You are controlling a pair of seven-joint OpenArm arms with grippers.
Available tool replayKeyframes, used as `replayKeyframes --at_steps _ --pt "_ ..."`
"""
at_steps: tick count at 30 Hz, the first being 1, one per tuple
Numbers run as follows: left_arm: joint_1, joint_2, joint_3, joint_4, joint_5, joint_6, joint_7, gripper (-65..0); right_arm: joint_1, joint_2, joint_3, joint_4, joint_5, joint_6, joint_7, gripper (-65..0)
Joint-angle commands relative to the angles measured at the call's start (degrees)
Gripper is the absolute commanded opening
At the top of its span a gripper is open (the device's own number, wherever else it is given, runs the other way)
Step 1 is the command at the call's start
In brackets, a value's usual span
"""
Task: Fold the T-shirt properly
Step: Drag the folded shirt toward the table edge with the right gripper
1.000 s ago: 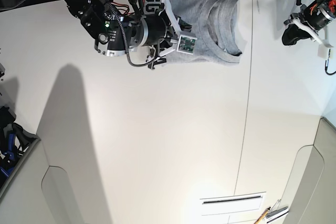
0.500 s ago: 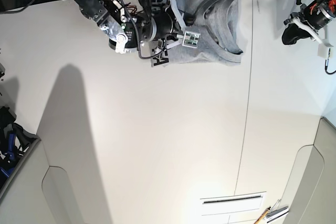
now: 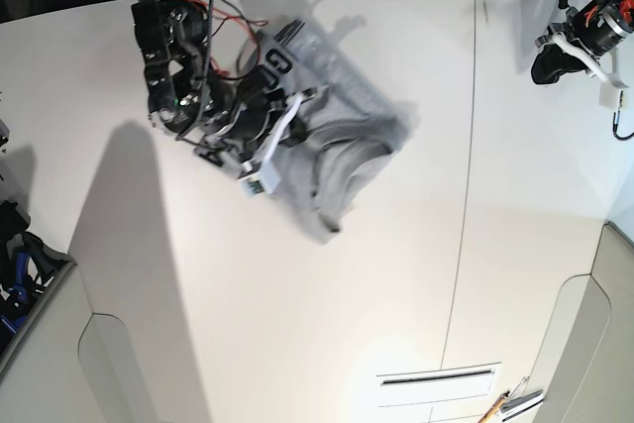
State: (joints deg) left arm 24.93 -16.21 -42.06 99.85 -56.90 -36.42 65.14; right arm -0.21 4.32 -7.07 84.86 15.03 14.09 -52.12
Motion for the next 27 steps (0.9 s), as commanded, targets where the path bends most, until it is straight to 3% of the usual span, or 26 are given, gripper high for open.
replayKeyframes --at_steps 1,4,7,16,20,27 --pt "0.00 -0.92 -0.33 0.92 -1.18 -0.22 -0.68 -65.0 -0.61 1.18 3.06 -0.74 -5.81 -4.04 -4.26 -65.0" --pt "0.00 -0.94 -0.33 0.92 -1.20 -0.22 -0.70 -65.0 -0.66 1.20 11.06 -0.74 -5.81 -8.24 -3.85 -65.0" --pt "0.00 -0.94 -0.33 0.92 -2.51 -0.22 -0.66 -65.0 -1.16 1.22 18.67 -0.70 -5.81 -9.66 -3.58 -65.0" --pt "-0.02 -0.94 -0.33 0.92 -3.74 -0.24 -0.63 -65.0 -4.28 1.25 38.14 -0.52 -2.54 -9.79 -3.13 -65.0" --pt "-0.17 -0.94 -0.33 0.92 -3.80 -0.24 -0.66 -65.0 -4.59 1.22 42.32 -0.46 0.72 -8.72 -3.19 -65.0" --pt "-0.15 -0.94 -0.33 0.92 -3.74 -0.24 -0.63 -65.0 -4.57 1.22 43.12 4.96 1.03 -8.76 -3.34 -65.0"
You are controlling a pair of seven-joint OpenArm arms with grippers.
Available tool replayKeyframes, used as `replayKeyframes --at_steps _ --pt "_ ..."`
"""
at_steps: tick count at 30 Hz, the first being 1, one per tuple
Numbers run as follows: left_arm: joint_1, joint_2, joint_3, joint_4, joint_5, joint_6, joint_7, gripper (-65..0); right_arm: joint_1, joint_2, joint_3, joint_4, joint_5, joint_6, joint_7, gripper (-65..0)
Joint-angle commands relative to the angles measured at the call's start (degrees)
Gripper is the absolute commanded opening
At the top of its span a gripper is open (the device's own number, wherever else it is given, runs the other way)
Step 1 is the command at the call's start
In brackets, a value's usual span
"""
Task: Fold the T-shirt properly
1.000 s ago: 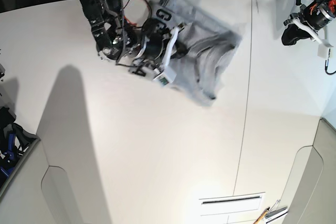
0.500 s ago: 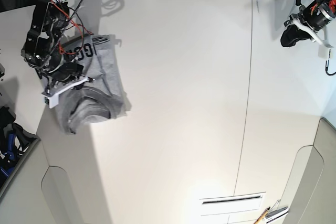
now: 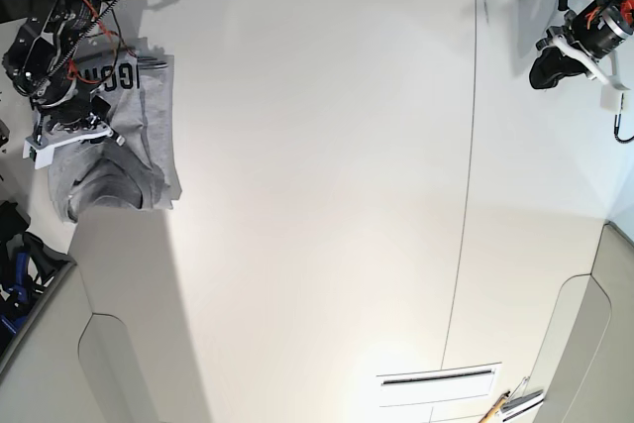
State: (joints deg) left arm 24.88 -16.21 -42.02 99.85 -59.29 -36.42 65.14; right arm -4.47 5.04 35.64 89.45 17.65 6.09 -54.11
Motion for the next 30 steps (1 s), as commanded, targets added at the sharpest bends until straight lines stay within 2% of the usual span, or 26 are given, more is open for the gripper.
replayKeyframes --at_steps 1,13,15,17,19,23,27,30 --pt "-0.11 -0.94 -0.37 0.92 -1.38 -0.24 -0.63 -65.0 -0.31 0.50 0.42 2.19 -1.60 -0.76 -1.36 -65.0" --pt "-0.13 -0.96 -0.37 0.92 -1.84 -0.24 -0.68 -65.0 3.52 0.52 0.39 23.23 -1.97 -0.72 1.16 -65.0" --pt "-0.11 -0.96 -0.37 0.92 -3.28 -0.96 -0.59 -65.0 3.78 0.52 0.35 26.45 -0.55 0.94 0.39 -65.0" --pt "-0.11 -0.96 -0.37 0.92 -5.53 -2.49 0.98 -65.0 2.78 0.52 0.35 29.99 1.75 4.09 -1.73 -65.0" --pt "-0.02 -0.96 -0.37 0.94 -8.81 -3.58 4.28 -65.0 -0.68 0.63 0.35 33.62 5.33 7.63 -2.82 -65.0" --pt "2.67 -1.75 -0.37 0.96 -15.91 -3.58 10.16 -65.0 -12.52 2.16 -0.22 40.19 13.92 12.76 -5.77 -65.0" --pt "8.33 -4.59 -0.37 0.96 -19.67 -3.58 11.67 -65.0 -25.70 6.08 -1.07 43.25 15.19 15.19 -7.74 -65.0" --pt "13.81 -6.21 -0.37 0.96 -21.03 -3.58 13.16 -65.0 -34.56 9.55 -1.07 43.19 15.19 16.13 -11.23 -65.0"
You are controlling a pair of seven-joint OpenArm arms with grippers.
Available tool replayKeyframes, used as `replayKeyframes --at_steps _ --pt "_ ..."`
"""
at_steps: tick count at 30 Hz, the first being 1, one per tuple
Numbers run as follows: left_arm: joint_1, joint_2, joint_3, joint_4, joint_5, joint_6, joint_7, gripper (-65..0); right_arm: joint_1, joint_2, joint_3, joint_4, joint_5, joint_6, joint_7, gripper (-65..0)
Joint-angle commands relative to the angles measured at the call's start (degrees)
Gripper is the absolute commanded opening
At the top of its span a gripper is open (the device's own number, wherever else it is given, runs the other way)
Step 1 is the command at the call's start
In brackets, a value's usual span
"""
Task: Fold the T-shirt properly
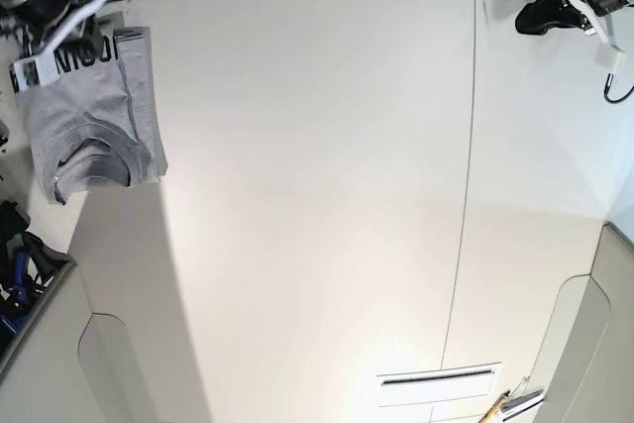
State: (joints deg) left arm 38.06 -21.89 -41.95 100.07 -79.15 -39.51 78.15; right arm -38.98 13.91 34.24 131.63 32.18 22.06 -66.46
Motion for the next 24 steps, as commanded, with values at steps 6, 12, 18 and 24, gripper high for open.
replayKeyframes --at_steps 6,12,18,24 --pt "14.95 -3.15 -0.37 0.72 -0.70 -0.49 1.18 -65.0 -16.00 6.84 0.26 0.33 6.69 6.34 -4.68 -65.0" --pt "28.24 -7.06 1.84 -0.22 5.01 -0.49 0.87 -65.0 -25.49 13.22 0.11 -4.46 11.32 11.50 -7.34 -65.0" --pt "31.30 -13.14 17.53 -8.48 21.46 -0.49 -7.69 -65.0 -26.38 20.59 -4.83 -20.35 10.54 12.52 -8.81 -65.0" --pt "21.53 -17.49 42.40 -21.59 40.92 -0.49 -18.27 -65.0 -17.57 26.38 -27.28 -42.40 2.36 12.52 -7.63 -65.0"
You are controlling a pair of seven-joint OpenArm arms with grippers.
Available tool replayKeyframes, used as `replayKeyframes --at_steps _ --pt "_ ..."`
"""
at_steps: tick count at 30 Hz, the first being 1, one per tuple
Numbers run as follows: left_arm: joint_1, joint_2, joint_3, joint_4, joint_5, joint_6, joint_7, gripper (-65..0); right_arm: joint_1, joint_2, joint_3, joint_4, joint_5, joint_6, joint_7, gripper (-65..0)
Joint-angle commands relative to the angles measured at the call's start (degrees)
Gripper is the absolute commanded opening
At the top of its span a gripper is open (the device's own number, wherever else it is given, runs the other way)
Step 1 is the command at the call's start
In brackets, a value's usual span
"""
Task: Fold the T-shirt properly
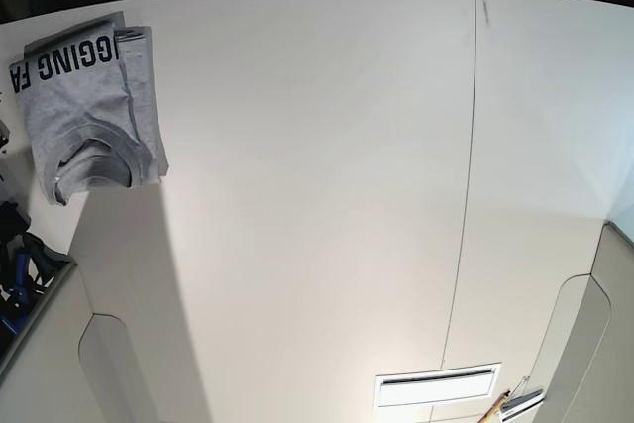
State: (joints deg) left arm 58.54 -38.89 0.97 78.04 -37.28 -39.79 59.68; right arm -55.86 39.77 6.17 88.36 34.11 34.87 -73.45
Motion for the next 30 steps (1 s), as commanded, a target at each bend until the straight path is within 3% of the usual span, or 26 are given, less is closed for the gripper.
replayKeyframes --at_steps 1,5,9,12,14,16,21,23,25,26,30 --pt "-1.60 -0.31 3.54 -1.81 1.70 -0.21 -1.01 -65.0 2.23 0.48 -3.52 -3.45 -1.53 -0.31 0.55 -65.0" --pt "-13.25 1.90 18.93 -11.50 12.35 -0.21 -8.55 -65.0 16.41 -2.19 -20.63 -21.73 -8.57 -0.33 7.93 -65.0" --pt "-24.28 7.63 30.12 -24.44 23.04 -0.21 -16.92 -65.0 29.14 -10.01 -31.69 -39.39 -19.21 -0.61 27.82 -65.0" --pt "-30.82 12.96 34.27 -35.65 28.30 -0.21 -29.31 -65.0 35.34 -16.41 -36.13 -49.70 -26.69 -0.63 41.94 -65.0" --pt "-34.60 16.87 34.77 -42.84 31.17 -0.21 -36.22 -65.0 38.12 -19.71 -38.10 -54.07 -26.97 -0.98 49.18 -65.0" --pt "-37.83 20.39 34.69 -49.18 32.33 0.15 -41.00 -65.0 40.13 -22.43 -38.91 -56.57 -25.33 -4.59 55.25 -65.0" --pt "-42.77 24.96 34.69 -55.49 31.87 14.05 -53.33 -65.0 44.04 -27.36 -38.51 -59.34 -18.08 -27.10 61.11 -65.0" --pt "-44.02 25.62 34.40 -55.49 29.00 20.65 -56.04 -65.0 45.72 -28.55 -37.13 -59.82 -16.13 -32.30 61.27 -65.0" --pt "-45.46 25.90 32.81 -55.49 23.52 26.77 -56.98 -65.0 46.95 -29.49 -34.27 -60.26 -14.95 -34.34 61.27 -65.0" --pt "-46.25 26.03 31.43 -55.49 20.94 28.06 -56.92 -65.0 47.52 -29.88 -32.33 -60.41 -14.53 -34.67 61.27 -65.0" --pt "-48.26 26.25 23.10 -55.49 16.90 27.63 -56.87 -65.0 48.24 -31.41 -23.67 -60.67 -14.10 -34.64 61.27 -65.0"
